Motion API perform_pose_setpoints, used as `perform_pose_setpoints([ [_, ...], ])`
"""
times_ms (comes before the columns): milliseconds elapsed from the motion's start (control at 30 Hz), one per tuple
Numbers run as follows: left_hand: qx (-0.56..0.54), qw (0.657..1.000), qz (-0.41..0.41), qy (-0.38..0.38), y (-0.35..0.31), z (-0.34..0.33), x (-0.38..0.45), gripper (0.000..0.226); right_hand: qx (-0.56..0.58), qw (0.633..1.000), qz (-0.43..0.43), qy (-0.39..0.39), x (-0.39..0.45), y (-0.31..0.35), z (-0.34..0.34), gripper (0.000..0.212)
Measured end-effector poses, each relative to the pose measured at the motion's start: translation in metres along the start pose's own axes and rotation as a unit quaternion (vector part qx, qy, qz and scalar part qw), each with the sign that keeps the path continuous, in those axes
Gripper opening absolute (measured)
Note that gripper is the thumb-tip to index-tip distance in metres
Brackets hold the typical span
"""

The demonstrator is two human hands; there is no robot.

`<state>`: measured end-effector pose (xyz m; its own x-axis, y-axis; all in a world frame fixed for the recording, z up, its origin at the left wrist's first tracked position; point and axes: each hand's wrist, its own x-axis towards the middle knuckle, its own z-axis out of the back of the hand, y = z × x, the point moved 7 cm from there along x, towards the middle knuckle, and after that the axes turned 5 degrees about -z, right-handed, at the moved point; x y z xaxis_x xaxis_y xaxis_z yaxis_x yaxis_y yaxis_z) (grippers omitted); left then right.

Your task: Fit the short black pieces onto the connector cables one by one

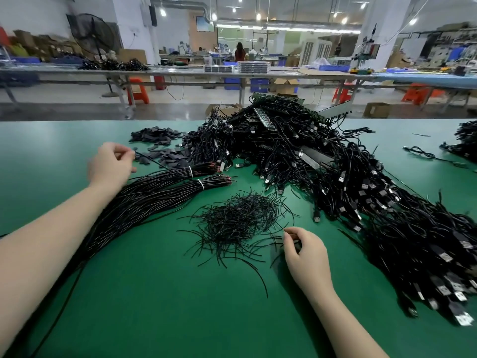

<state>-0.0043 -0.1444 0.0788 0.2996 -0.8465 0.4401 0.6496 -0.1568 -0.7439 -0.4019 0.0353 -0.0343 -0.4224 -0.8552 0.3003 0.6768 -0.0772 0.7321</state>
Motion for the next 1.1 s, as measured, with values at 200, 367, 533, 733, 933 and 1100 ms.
perform_pose_setpoints([
  [200, 0.03, 0.979, 0.016, -0.2, 0.002, 0.062, -0.02, 0.023, 0.028, 0.999, 0.003, -0.042, -0.009, 0.01, 0.011, 0.021],
  [367, 0.016, 0.952, -0.304, -0.021, -0.079, 0.032, -0.089, 0.006, 0.051, 0.976, 0.169, 0.125, -0.021, 0.105, -0.015, 0.062],
  [533, -0.077, 0.944, -0.312, 0.07, -0.097, 0.021, -0.132, 0.009, -0.017, 0.955, 0.271, 0.121, -0.002, 0.204, -0.006, 0.046],
  [733, -0.081, 0.906, -0.331, 0.251, -0.105, 0.02, -0.14, 0.016, -0.182, 0.923, 0.336, 0.045, 0.03, 0.228, 0.074, 0.03],
  [933, -0.043, 0.875, -0.228, 0.425, -0.065, 0.014, -0.142, 0.042, -0.181, 0.942, 0.242, -0.143, 0.052, 0.153, 0.207, 0.028],
  [1100, 0.086, 0.83, -0.298, 0.464, -0.07, -0.034, -0.206, 0.051, -0.203, 0.953, 0.178, -0.139, 0.03, 0.101, 0.22, 0.035],
])
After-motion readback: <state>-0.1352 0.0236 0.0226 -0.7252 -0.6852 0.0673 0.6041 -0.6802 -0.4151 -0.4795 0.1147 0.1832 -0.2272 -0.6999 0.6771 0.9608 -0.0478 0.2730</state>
